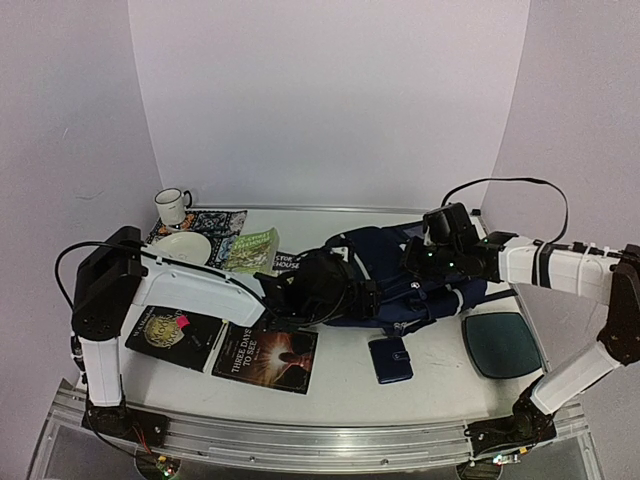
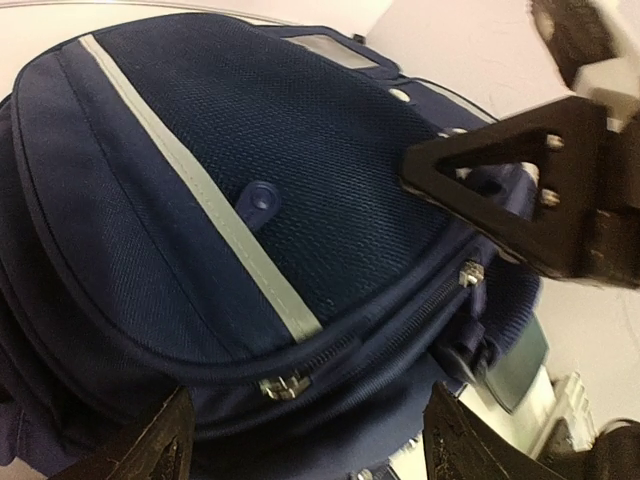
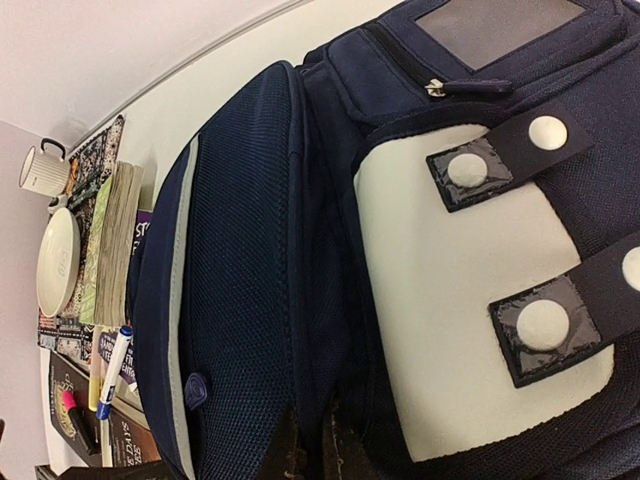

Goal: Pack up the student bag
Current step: Pick up the upper front pocket of the bag, then unzip the upper front pocket of the bag.

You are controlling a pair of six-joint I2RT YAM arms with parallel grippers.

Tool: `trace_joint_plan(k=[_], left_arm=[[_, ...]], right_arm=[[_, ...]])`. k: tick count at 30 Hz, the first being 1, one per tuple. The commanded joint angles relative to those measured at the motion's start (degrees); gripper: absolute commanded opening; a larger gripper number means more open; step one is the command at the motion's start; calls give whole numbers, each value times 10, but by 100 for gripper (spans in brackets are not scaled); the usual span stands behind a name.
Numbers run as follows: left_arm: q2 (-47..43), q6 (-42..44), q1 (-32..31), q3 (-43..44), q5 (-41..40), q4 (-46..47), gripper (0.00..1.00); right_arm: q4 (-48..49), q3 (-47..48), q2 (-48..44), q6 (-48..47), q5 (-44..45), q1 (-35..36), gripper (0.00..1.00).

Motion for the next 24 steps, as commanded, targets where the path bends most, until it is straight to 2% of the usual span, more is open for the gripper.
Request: trace_joint_plan(k=[1,12,16,24], left_arm=[[27,-1,1,41,-61,-20,80],[57,-15,1,57,-163,-51,82],[39,-19,1,34,-198,-60,74],[-14,-39,1,-34,-210,-80,56]], right_arm=[[99,21,-11,2,11,16,0],[99,13,-14,-4,-32,31,0],[77,19,-16,-30,-32,31,0],[36,47,-11,-85,-41,22,0]])
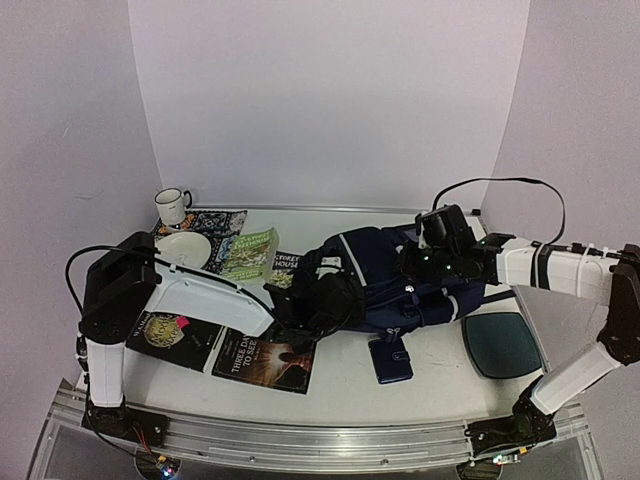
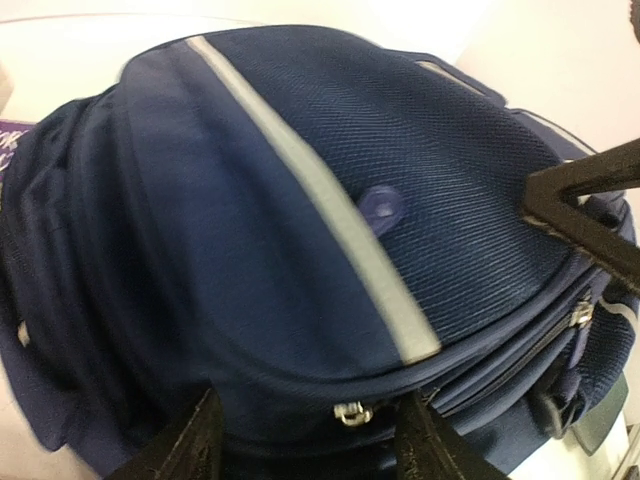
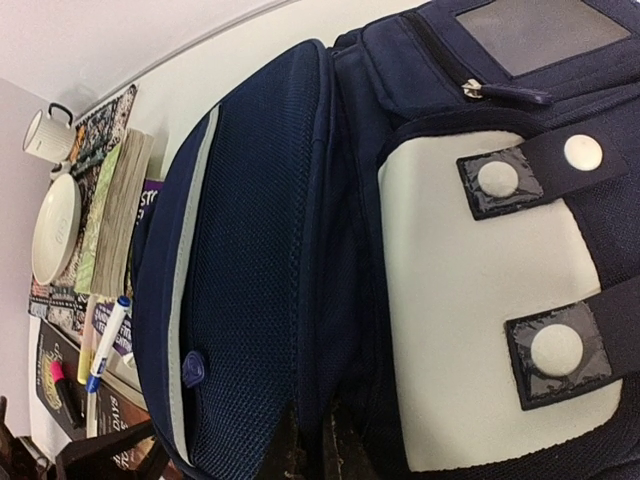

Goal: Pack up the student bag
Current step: Unzip the upper front pocket of the bag, then pick up the upper front pocket of the student bag.

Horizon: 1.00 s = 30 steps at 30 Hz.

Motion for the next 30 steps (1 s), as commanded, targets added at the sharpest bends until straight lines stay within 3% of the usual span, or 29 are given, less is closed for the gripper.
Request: trace_joint_plan(k=[1,8,18,30], left_arm=[[-53,-18,17,-44,-67,-46,55],[-105,-10,17,-80,-53,-71,42],[-128,36,17,-60,59,-43,63],[-162,275,24,-137,151,38,68]], right_arm=[[36,49,-10,-51,-33,2,0],[34,57,2,-60,-71,-3,0],[35,63,16,-59,-101,-3,0],[35,65,19,-66,-127,-2,0]])
